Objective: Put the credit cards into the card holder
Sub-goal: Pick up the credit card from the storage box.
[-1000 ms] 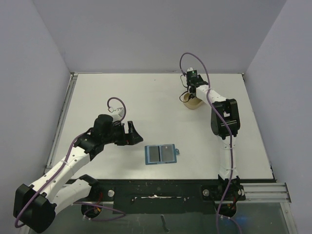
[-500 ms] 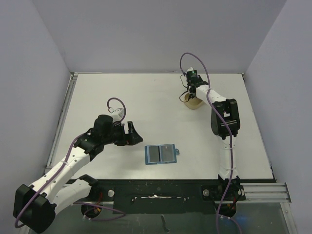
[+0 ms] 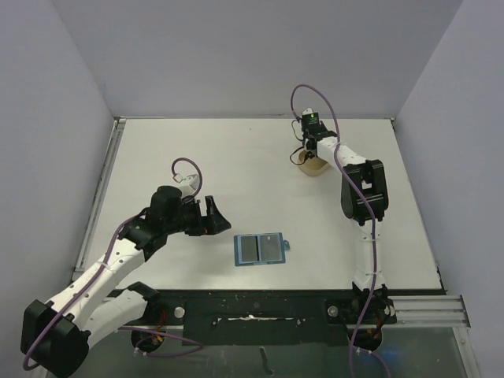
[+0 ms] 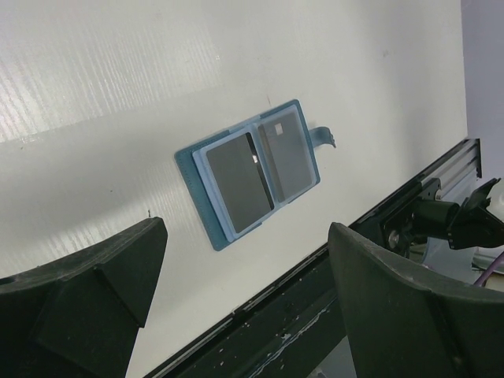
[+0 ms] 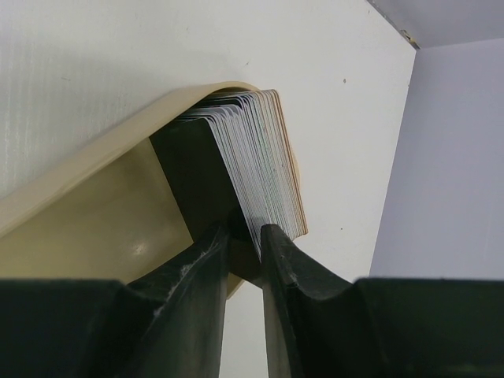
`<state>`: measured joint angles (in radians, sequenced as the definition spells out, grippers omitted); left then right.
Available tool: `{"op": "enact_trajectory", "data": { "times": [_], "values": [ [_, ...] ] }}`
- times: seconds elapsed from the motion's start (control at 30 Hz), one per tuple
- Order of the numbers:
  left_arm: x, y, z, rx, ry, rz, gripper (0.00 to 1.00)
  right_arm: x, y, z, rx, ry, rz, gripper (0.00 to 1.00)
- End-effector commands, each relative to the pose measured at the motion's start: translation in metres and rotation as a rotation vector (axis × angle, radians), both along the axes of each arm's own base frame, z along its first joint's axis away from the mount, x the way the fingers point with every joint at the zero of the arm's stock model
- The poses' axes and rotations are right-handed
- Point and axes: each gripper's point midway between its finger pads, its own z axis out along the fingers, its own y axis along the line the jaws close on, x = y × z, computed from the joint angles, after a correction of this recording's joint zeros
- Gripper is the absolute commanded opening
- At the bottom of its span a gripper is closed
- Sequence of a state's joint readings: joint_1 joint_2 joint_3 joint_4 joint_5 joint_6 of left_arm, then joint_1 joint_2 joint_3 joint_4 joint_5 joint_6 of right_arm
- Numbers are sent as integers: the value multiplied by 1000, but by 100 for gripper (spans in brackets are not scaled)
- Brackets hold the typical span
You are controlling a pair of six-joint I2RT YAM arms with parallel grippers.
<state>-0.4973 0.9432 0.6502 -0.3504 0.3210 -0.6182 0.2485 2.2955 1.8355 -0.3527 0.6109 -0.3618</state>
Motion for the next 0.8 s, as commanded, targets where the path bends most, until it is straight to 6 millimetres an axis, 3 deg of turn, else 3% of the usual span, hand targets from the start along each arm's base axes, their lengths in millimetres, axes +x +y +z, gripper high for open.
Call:
{"op": "enact_trajectory", "data": {
  "times": [0.0,0.17,0.33,0.43,0.77],
  "values": [
    [5,-4,22,-50,-69,-1,83,7,-5,75,24,-164,-25,22],
    [-2,-4,13,-59,-42,-3,83,0,3,82,40,-158,-13,18],
    [-5,-7,9,-74,-20,-12,83,-13,22,88,92,-146,28,9],
    [-7,-7,9,-80,-10,-12,83,-28,40,84,139,-121,57,0],
    [-10,-7,9,-113,33,17,87,-92,98,106,300,-101,119,0]
  ]
}}
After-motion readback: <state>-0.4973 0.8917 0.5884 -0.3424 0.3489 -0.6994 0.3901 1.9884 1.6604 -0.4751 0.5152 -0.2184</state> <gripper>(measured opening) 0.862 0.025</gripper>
